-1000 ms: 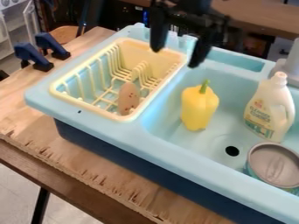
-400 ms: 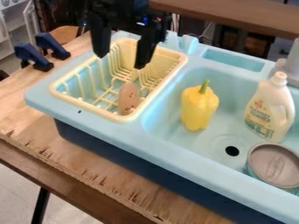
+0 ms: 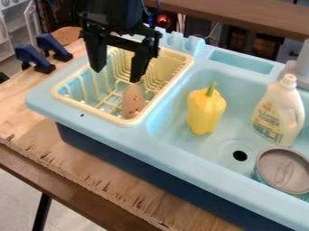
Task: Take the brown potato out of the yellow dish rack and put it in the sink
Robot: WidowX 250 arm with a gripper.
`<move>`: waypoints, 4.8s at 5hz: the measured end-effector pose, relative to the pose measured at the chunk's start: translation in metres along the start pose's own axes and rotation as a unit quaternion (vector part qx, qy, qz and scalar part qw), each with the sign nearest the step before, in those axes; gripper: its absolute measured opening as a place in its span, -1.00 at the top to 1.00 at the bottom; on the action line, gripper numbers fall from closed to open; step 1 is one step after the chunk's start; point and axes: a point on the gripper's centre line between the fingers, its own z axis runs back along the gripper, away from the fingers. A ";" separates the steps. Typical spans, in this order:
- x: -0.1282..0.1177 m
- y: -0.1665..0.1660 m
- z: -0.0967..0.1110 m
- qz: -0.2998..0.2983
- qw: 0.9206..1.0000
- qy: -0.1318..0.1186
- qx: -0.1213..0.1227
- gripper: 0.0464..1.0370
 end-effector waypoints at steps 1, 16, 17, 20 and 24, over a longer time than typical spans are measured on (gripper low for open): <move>0.003 -0.001 -0.009 0.005 1.000 -0.015 -0.002 -0.93; 0.012 -0.027 -0.021 0.012 0.994 -0.043 -0.098 -0.03; 0.009 -0.043 0.008 -0.025 0.998 -0.037 -0.052 -0.03; -0.024 -0.120 0.043 -0.182 0.981 -0.065 -0.004 -0.03; -0.017 -0.159 0.008 -0.245 0.963 -0.098 -0.058 -0.03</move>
